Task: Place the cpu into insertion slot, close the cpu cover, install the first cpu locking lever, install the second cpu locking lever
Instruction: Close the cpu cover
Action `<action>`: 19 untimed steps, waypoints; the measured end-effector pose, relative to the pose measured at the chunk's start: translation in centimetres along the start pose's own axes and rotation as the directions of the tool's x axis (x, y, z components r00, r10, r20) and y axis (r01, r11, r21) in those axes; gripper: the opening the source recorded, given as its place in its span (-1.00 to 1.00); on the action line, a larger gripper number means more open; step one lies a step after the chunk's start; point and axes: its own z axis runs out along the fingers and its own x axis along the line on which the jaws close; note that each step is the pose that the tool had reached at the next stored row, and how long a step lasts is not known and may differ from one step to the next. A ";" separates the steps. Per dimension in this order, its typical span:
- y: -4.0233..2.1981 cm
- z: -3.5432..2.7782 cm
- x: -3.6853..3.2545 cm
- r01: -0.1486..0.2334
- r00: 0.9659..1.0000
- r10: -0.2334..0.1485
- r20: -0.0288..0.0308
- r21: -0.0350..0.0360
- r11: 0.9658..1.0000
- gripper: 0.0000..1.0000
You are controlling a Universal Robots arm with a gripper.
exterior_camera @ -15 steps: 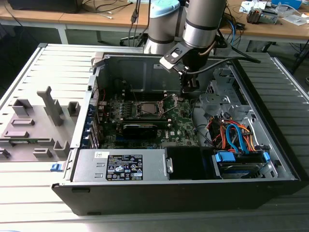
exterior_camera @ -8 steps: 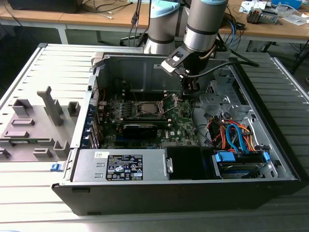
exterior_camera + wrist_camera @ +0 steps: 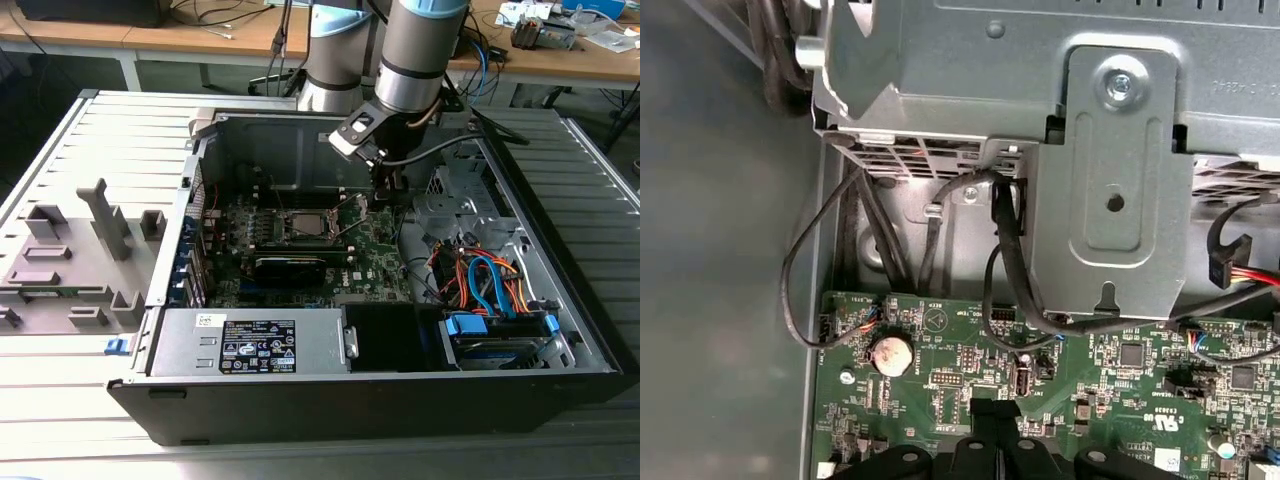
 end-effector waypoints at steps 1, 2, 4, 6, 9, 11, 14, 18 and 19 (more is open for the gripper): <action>-0.01 0.00 0.00 0.000 1.000 0.000 0.000 0.000 1.000 -0.79; -0.02 0.03 0.00 0.000 1.000 0.000 0.000 0.003 1.000 -0.79; -0.04 0.04 0.00 0.000 1.000 0.000 0.001 0.008 1.000 -0.79; -0.06 0.04 0.00 0.000 1.000 0.000 0.002 0.011 1.000 -0.79; -0.41 0.06 0.03 0.000 1.000 0.000 0.002 0.011 1.000 -0.79; -0.91 0.06 0.07 0.000 1.000 0.000 0.002 0.011 1.000 -0.79; -1.58 0.07 0.11 0.000 1.000 0.000 0.002 0.011 1.000 -0.79; -2.26 0.10 0.16 0.000 1.000 0.000 0.002 0.011 1.000 -0.79; -2.37 0.12 0.17 0.000 1.000 0.000 0.002 0.011 1.000 -0.79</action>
